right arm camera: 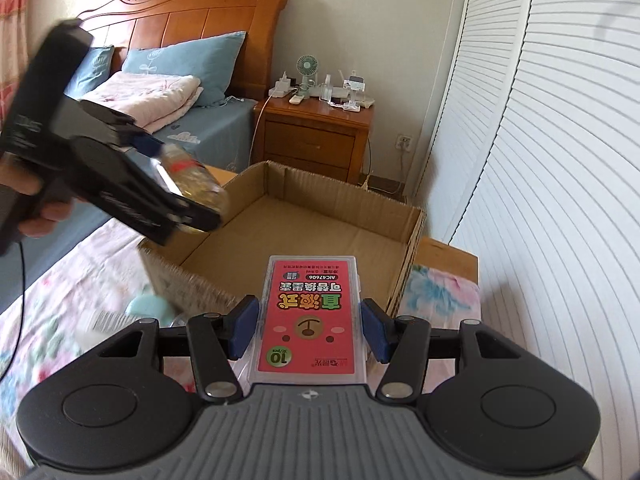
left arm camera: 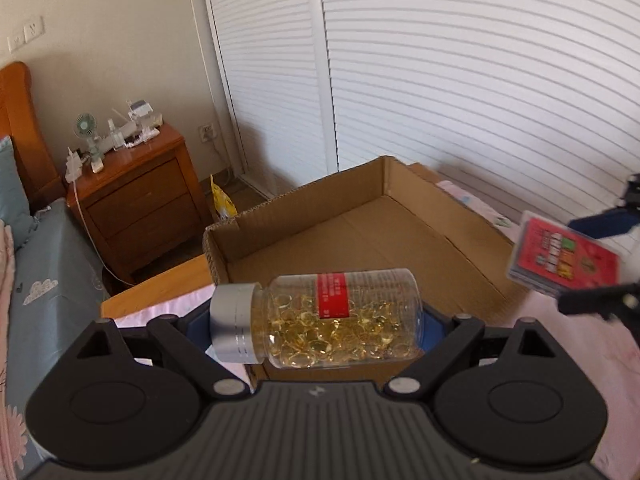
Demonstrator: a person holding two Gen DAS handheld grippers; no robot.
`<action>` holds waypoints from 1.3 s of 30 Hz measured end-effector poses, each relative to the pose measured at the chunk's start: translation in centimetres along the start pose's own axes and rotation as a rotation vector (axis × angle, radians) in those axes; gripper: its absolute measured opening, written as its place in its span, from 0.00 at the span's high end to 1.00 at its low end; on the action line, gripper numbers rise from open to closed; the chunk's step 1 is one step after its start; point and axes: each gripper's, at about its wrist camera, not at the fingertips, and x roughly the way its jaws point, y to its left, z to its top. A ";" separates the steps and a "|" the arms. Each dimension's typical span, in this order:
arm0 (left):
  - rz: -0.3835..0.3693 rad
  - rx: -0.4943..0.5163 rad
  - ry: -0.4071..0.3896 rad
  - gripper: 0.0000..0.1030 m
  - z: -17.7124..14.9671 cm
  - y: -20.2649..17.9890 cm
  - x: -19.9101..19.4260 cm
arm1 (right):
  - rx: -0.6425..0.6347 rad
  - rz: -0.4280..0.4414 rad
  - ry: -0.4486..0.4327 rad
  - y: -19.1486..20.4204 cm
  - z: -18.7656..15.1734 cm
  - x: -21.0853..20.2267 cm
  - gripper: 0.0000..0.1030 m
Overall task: Organize rigid objects
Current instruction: 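Carry the jar into the cardboard box with the left tool while the right tool drops the card box in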
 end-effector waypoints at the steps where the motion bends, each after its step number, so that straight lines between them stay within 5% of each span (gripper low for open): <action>1: 0.003 -0.009 0.008 0.09 0.4 0.3 1.0 | -0.002 -0.002 0.004 -0.2 0.4 0.5 0.41; 12: 0.050 -0.114 -0.011 0.07 1.8 2.8 5.5 | 0.015 -0.014 0.041 -1.0 2.4 4.5 0.41; 22: 0.007 -0.095 0.003 0.07 -1.5 1.5 -1.3 | 0.006 -0.006 0.070 0.0 3.4 5.8 0.41; 35: 0.086 -0.152 -0.050 0.06 -9.3 0.0 -8.2 | 0.021 -0.063 0.101 -0.8 7.8 10.8 0.41; 36: 0.085 -0.157 -0.053 0.06 -9.7 0.0 -8.3 | 0.033 -0.078 0.102 -1.0 8.2 11.4 0.39; 38: 0.076 -0.160 -0.047 0.06 -10.1 0.0 -8.3 | 0.053 -0.086 0.122 -1.6 8.7 12.3 0.10; 39: 0.074 -0.161 -0.046 0.06 -10.4 0.0 -8.5 | 0.063 -0.097 0.116 -1.7 8.7 12.4 0.06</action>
